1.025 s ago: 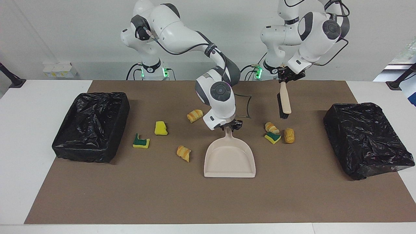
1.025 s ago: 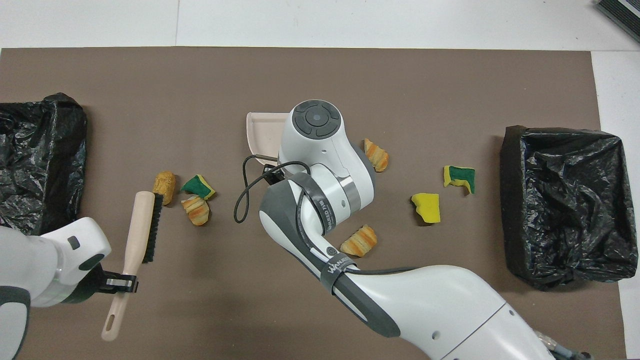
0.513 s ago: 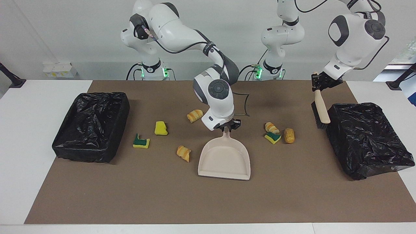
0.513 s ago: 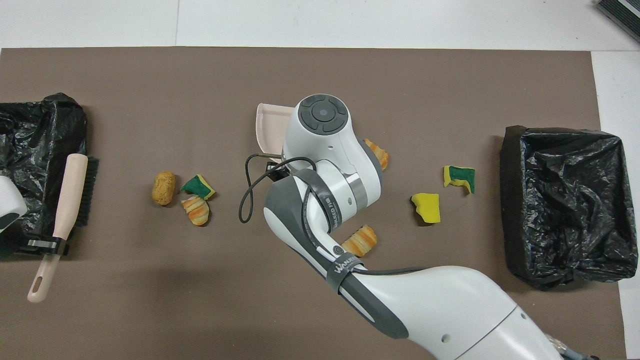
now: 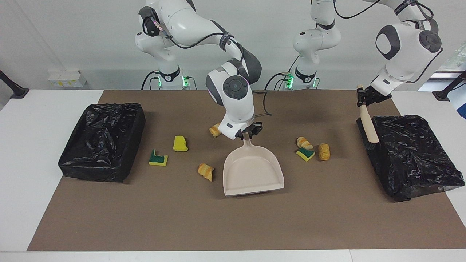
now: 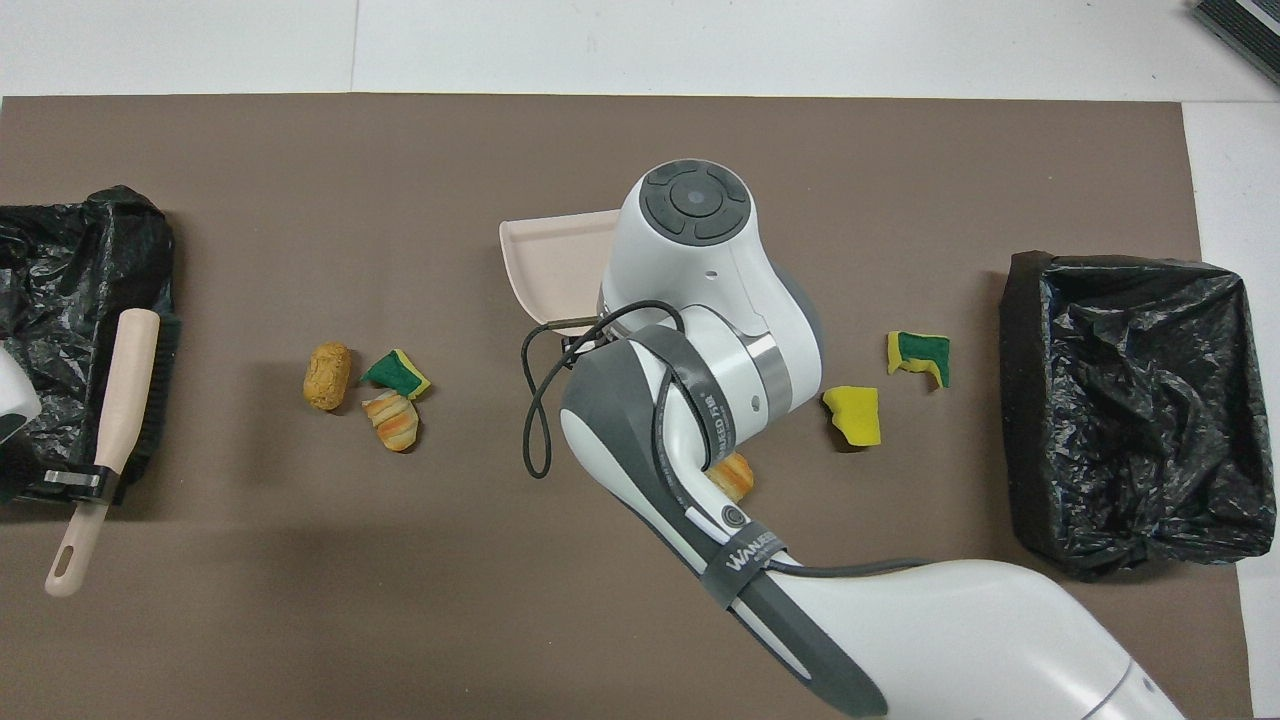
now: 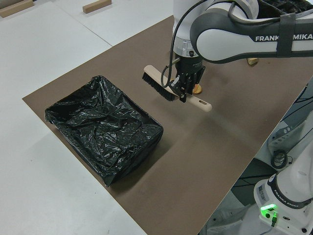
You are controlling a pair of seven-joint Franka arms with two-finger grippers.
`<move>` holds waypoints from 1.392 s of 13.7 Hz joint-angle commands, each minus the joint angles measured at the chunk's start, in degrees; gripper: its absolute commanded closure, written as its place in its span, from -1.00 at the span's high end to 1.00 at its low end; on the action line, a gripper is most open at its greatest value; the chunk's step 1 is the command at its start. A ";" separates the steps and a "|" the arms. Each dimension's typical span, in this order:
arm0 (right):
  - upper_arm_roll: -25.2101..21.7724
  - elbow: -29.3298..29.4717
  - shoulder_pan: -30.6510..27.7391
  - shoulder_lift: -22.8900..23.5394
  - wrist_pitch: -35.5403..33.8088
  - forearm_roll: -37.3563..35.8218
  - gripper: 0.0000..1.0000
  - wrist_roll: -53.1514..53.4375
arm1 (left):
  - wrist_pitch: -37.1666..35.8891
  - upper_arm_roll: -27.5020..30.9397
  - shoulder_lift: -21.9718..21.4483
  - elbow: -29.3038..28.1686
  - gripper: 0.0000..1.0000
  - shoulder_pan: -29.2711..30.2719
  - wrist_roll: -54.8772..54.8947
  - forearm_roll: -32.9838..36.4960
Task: Sweep and dump trash in bin
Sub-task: 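Drag the dustpan toward the bread while the left gripper lowers the brush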
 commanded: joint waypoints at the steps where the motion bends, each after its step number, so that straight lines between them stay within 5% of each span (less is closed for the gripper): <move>1: 0.49 -3.84 -1.08 -3.37 -2.87 -2.24 -1.00 -5.93 | 0.63 -0.21 0.70 -0.75 -1.00 -1.12 -2.02 0.72; 8: 0.49 -3.84 -4.94 -4.25 -10.36 -8.92 -1.00 -52.41 | 1.50 -0.29 3.41 -2.51 -1.00 -5.07 -8.52 -0.16; 12: 0.84 -3.93 -3.98 -4.51 -10.44 -12.88 -1.00 -64.55 | 4.15 -0.29 5.44 -4.09 -1.00 -5.69 -8.43 -2.16; 19: 1.28 -3.84 -1.26 -1.18 -5.97 -17.98 -1.00 -67.22 | 9.68 -0.21 7.55 -6.03 -1.00 -7.71 -5.89 -3.06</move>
